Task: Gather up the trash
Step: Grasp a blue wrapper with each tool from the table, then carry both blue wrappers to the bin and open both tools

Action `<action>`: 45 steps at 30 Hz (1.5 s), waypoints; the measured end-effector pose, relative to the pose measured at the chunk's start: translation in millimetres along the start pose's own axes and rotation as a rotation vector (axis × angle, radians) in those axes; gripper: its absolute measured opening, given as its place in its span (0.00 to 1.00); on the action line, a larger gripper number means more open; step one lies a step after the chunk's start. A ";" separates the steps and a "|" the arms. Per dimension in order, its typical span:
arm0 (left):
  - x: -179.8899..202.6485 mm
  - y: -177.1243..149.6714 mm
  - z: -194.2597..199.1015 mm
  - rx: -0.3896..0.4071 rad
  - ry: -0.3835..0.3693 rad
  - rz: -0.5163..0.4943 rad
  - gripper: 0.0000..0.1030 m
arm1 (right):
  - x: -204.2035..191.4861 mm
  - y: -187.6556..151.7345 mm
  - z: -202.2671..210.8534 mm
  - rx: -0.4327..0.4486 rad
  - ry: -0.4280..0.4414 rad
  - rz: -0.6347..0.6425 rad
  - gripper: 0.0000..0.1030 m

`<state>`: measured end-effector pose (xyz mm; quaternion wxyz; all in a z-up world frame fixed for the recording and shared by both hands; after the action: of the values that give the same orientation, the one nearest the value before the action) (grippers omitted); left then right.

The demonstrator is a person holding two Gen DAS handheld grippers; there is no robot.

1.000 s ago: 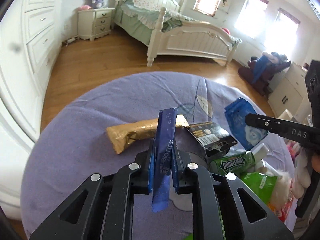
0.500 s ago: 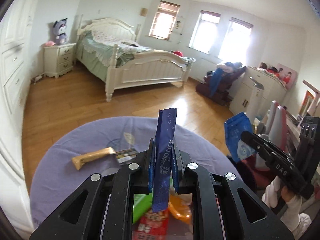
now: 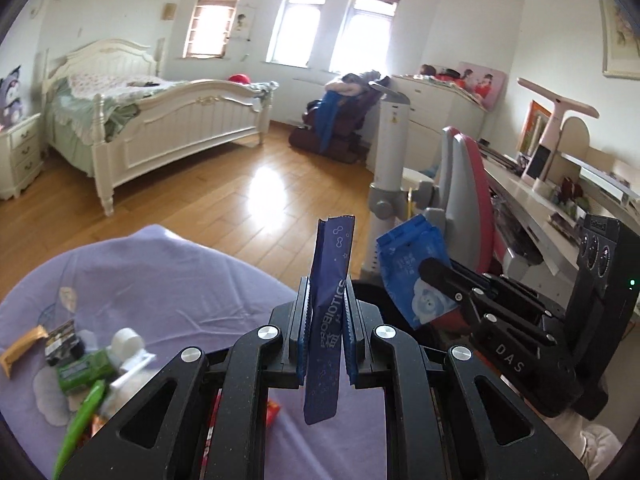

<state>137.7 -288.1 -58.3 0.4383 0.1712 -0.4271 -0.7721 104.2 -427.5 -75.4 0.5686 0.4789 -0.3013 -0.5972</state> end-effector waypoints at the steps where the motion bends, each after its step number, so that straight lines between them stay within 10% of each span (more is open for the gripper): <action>1: 7.7 -1.2 -4.9 -0.006 -0.015 -0.009 0.15 | 8.2 -3.4 1.7 -0.005 -0.014 -0.011 0.10; 12: 62.6 -8.2 -100.3 -0.150 -0.199 0.038 0.15 | 72.2 -50.3 -6.3 -0.095 -0.143 -0.087 0.10; 28: 93.1 -22.4 -167.3 -0.261 -0.195 -0.001 0.15 | 112.8 -88.1 -21.9 -0.172 -0.189 -0.158 0.14; 31: 93.0 -18.9 -169.6 -0.236 -0.123 -0.018 0.58 | 116.4 -89.3 -23.7 -0.192 -0.197 -0.148 0.24; 32: 91.3 -16.7 -166.2 -0.215 -0.107 -0.012 0.77 | 117.1 -89.6 -22.6 -0.191 -0.204 -0.147 0.43; 33: 90.0 -13.9 -161.3 -0.188 -0.098 -0.006 0.82 | 116.6 -89.2 -20.1 -0.181 -0.203 -0.151 0.66; 35: 89.8 -11.0 -154.3 -0.172 -0.104 -0.019 0.82 | 114.7 -86.8 -13.9 -0.145 -0.191 -0.157 0.76; 45: 37.2 -11.5 -72.2 -0.078 -0.011 0.004 0.86 | 66.3 -70.3 -8.8 -0.153 -0.034 -0.129 0.81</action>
<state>157.0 -352.7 -105.1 0.4436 0.1489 -0.3994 -0.7884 91.8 -478.0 -157.3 0.5587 0.4421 -0.2328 -0.6620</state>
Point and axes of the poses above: each gripper's, at about its wrist camera, not at the fingertips, and z roughly against the way its jaws point, x to its right, y to its top, the point moved 6 cm from there along -z, roughly the way its jaws point, and after that the axes turned 12 degrees about y, right-handed, at the moved point
